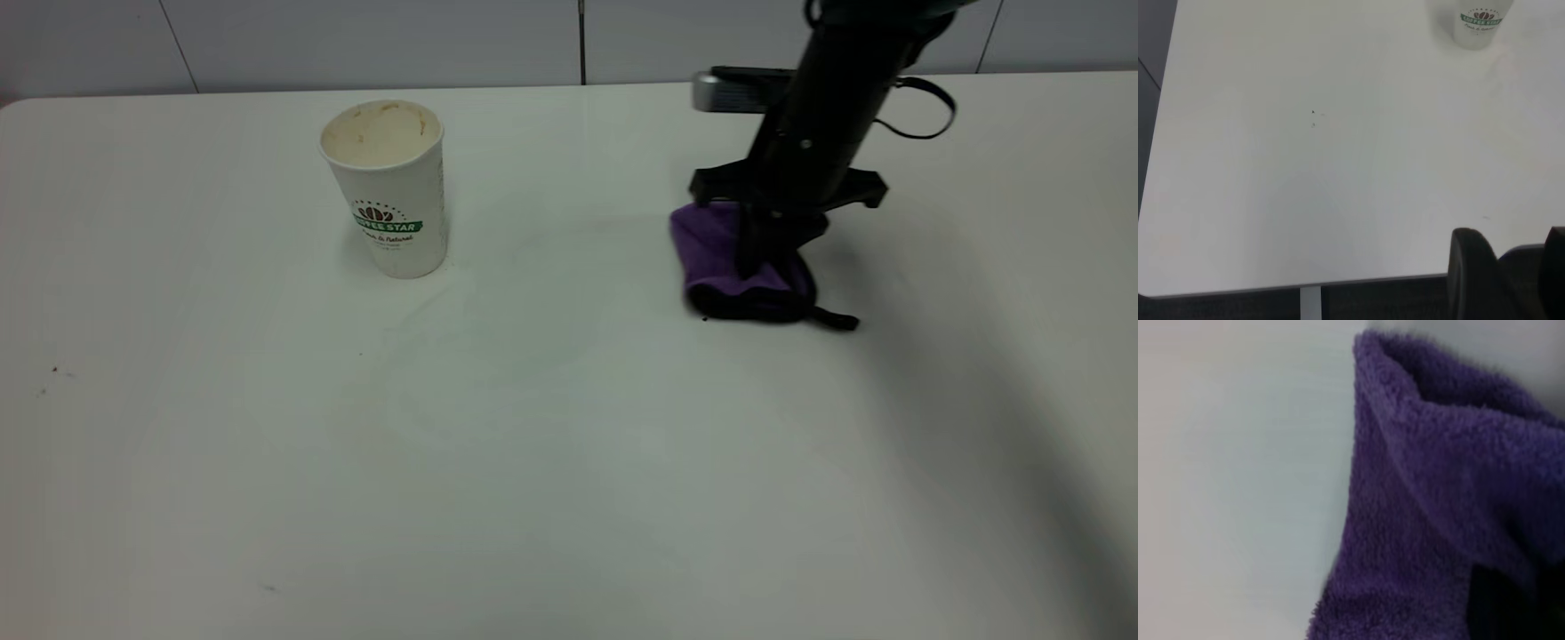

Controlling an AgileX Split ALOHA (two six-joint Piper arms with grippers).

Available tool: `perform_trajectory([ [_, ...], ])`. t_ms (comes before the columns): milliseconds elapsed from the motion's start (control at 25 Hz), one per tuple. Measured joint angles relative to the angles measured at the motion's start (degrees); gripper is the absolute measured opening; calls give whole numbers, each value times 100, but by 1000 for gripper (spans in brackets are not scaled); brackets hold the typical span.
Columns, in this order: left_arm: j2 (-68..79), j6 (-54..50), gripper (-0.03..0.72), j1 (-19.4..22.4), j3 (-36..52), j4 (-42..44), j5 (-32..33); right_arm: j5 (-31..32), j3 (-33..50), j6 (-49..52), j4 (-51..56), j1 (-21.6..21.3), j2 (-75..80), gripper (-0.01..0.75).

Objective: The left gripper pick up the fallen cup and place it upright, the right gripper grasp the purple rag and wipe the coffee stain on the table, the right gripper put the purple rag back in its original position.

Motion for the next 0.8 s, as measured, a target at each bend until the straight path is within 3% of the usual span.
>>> perform_trajectory([
  [280, 0, 0, 269, 0, 0, 0, 0, 281, -6, 79, -305, -964, -24, 68],
  [400, 0, 5, 269, 0, 0, 0, 0, 395, -6, 33, -431, -1118, -62, 121],
  [520, 0, 5, 269, 0, 0, 0, 0, 544, 27, -67, -713, -1130, -226, 289],
  [680, 0, 5, 269, 0, 0, 0, -2, 1164, 29, -252, -1142, -1118, -800, 629],
  [800, 0, 5, 269, 0, 0, 0, -2, 1859, 29, -263, -1280, -1118, -1449, 715],
])
